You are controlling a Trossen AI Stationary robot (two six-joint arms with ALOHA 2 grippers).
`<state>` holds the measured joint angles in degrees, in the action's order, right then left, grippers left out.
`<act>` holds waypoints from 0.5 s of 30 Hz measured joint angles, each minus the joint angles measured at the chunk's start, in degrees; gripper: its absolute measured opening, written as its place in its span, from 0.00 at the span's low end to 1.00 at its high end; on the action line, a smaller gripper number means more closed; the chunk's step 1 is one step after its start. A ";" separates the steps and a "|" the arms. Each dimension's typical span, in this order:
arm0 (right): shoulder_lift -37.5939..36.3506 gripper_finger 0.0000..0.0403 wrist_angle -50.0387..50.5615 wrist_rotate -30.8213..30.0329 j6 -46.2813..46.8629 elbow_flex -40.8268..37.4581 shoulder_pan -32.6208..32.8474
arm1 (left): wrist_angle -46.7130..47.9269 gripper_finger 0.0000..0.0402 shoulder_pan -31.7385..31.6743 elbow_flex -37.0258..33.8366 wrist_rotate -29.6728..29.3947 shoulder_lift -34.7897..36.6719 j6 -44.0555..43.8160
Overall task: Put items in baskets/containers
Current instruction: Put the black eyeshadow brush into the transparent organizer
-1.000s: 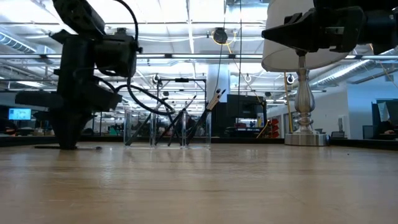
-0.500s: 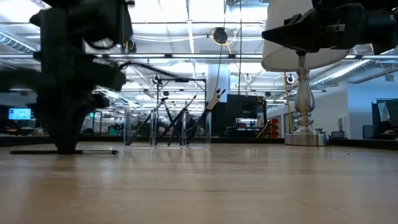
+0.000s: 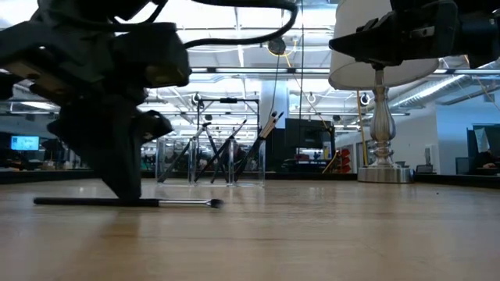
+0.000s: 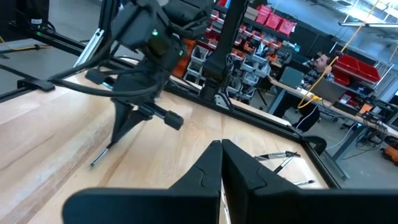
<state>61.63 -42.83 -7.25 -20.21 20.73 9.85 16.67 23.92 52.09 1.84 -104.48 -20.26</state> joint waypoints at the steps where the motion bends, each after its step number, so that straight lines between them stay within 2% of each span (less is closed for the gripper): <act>1: 0.00 0.00 0.05 0.00 0.03 0.00 0.00 | 0.33 0.01 0.01 0.69 -0.14 -0.55 -0.05; 10: 0.00 0.00 0.99 0.03 0.13 0.00 0.00 | 4.75 0.02 -0.72 7.01 -1.96 -2.36 1.48; 13: 0.20 0.00 2.00 0.19 2.54 0.00 0.00 | 4.68 0.01 -1.17 7.41 -2.59 -2.41 0.71; 15: 0.72 0.00 2.39 2.52 5.01 0.00 0.00 | 4.61 0.01 -1.37 7.40 -3.28 -2.41 0.60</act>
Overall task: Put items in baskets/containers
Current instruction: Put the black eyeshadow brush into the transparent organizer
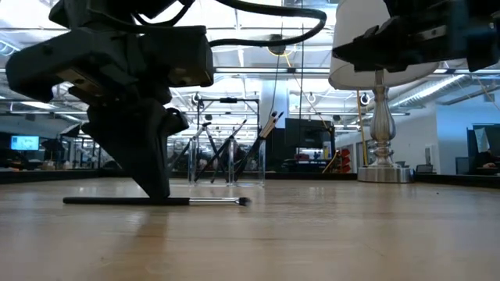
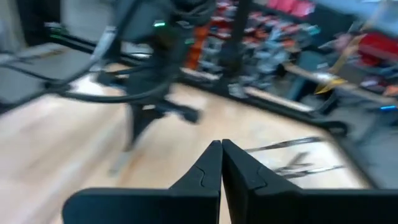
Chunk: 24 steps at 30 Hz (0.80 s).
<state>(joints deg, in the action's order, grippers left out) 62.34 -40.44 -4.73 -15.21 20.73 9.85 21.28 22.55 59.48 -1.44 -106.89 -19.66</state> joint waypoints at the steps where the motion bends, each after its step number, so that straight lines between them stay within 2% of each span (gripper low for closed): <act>1: 0.38 0.00 0.24 2.09 1.15 0.00 0.00 | -0.15 0.01 -0.02 0.00 -0.30 0.00 0.00; 3: 1.75 0.00 -0.39 5.91 3.94 0.00 0.41 | -0.19 0.02 0.06 0.00 -1.41 0.00 -0.04; 5: 3.92 0.00 -1.81 5.98 6.69 0.00 2.15 | -0.34 0.03 0.07 0.00 -2.10 0.00 -0.48; 10: 13.96 0.00 -2.81 -1.46 12.81 0.84 9.54 | -1.08 0.01 0.02 -0.02 -3.79 -0.02 -1.51; 14: 23.04 0.00 -2.98 -7.54 16.61 4.39 13.63 | -1.69 0.03 0.02 -0.02 -4.72 -0.07 -1.84; 17: 28.88 0.00 -2.99 -8.70 17.79 8.57 15.06 | -1.75 0.02 0.00 -0.02 -4.97 -0.07 -2.17; 20: 34.06 0.04 -2.14 -8.72 18.94 13.55 15.84 | -1.75 0.01 0.00 -0.02 -5.10 -0.07 -2.36; 24: 39.39 0.16 4.80 -8.72 19.30 19.60 15.47 | -1.83 0.04 -0.02 -0.02 -5.75 -0.07 -3.01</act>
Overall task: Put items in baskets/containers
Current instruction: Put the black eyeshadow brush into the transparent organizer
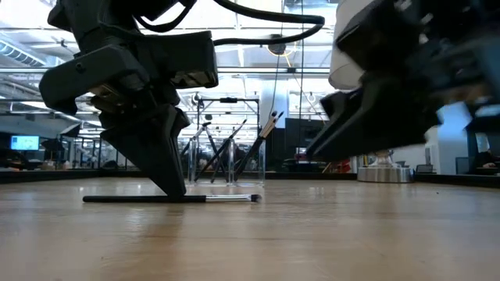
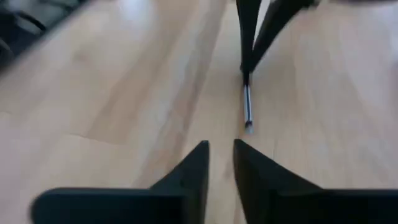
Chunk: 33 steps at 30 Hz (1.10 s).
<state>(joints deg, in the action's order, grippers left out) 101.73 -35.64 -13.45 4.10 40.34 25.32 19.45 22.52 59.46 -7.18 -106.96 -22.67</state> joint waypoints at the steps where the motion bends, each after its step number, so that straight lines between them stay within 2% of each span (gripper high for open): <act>1: 1.09 0.19 1.44 0.00 0.00 1.12 -0.51 | -0.01 0.04 0.00 0.00 -0.07 0.00 -0.01; 5: 4.87 0.31 2.53 0.50 0.76 3.55 -2.30 | -0.05 0.02 0.00 0.00 -0.17 0.00 -0.01; 8: 7.26 0.34 2.37 1.49 0.83 4.78 -3.34 | -0.18 0.01 0.00 0.00 -0.44 0.00 0.23; 13: 9.32 0.33 0.21 1.79 1.00 5.19 -4.70 | -0.58 0.05 0.00 0.00 -0.50 0.00 0.86; 20: 9.75 0.28 -0.94 1.55 0.52 5.16 -4.74 | -2.55 0.01 -0.04 0.00 -0.52 0.00 1.86; 26: 9.75 0.27 -0.95 1.60 1.34 5.16 -4.74 | -2.78 0.05 -0.04 0.00 -0.50 0.00 1.66; 33: 9.75 0.27 -0.94 1.77 1.70 5.14 -5.20 | -3.05 0.01 -0.04 0.00 -0.48 0.00 1.88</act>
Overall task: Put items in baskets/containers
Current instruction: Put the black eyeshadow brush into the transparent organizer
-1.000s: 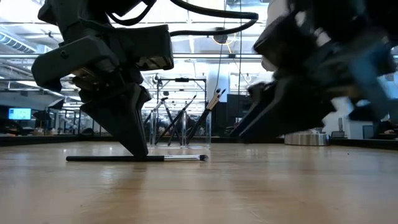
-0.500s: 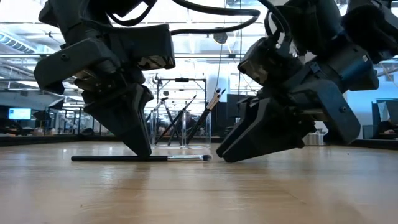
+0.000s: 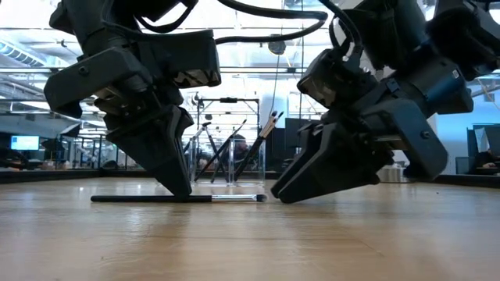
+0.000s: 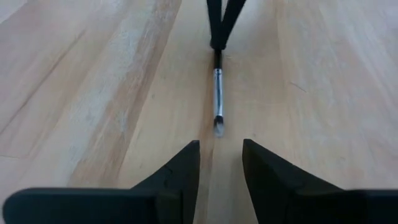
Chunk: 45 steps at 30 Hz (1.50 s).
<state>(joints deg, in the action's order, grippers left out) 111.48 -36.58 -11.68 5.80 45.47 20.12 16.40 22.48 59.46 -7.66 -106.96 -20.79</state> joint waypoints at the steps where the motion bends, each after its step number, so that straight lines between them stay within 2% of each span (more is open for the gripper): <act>1: 0.00 0.27 0.00 0.02 0.26 0.00 -0.22 | 0.00 0.01 -0.02 0.00 0.00 0.00 0.12; 7: 0.00 0.27 -0.04 1.80 1.21 -0.03 -1.43 | -0.15 0.05 -0.63 0.00 -0.04 0.02 0.19; 14: 0.00 0.25 -0.07 4.07 2.38 -0.05 -2.16 | -2.49 0.01 -1.98 0.00 -0.13 0.02 2.15; 21: 0.75 0.22 -0.89 4.03 2.19 -0.04 -2.33 | -3.07 0.05 -3.14 0.00 -0.15 -0.02 2.68; 29: 2.91 0.21 -3.09 4.19 2.43 -0.04 -3.12 | -3.30 0.02 -3.50 0.00 -0.15 -0.06 2.93; 33: 2.97 0.17 -2.76 4.21 2.46 -0.04 -3.17 | -4.15 0.05 -3.50 0.02 -0.33 -0.66 2.73; 38: 2.93 0.03 -0.85 4.04 2.52 0.07 -3.28 | -5.34 0.03 -3.50 0.15 -0.14 -2.17 2.91; 42: 2.91 0.03 0.12 4.03 2.53 0.11 -3.30 | -5.57 0.01 -3.45 0.17 -0.03 -2.73 2.66; 45: 2.93 0.02 0.20 4.04 1.74 0.11 -3.30 | -5.81 0.05 -3.45 0.17 -0.04 -2.77 2.65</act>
<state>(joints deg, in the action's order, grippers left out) 114.41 -36.38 -7.64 7.54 45.58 16.82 10.59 19.03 59.64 -7.70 -109.72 -18.14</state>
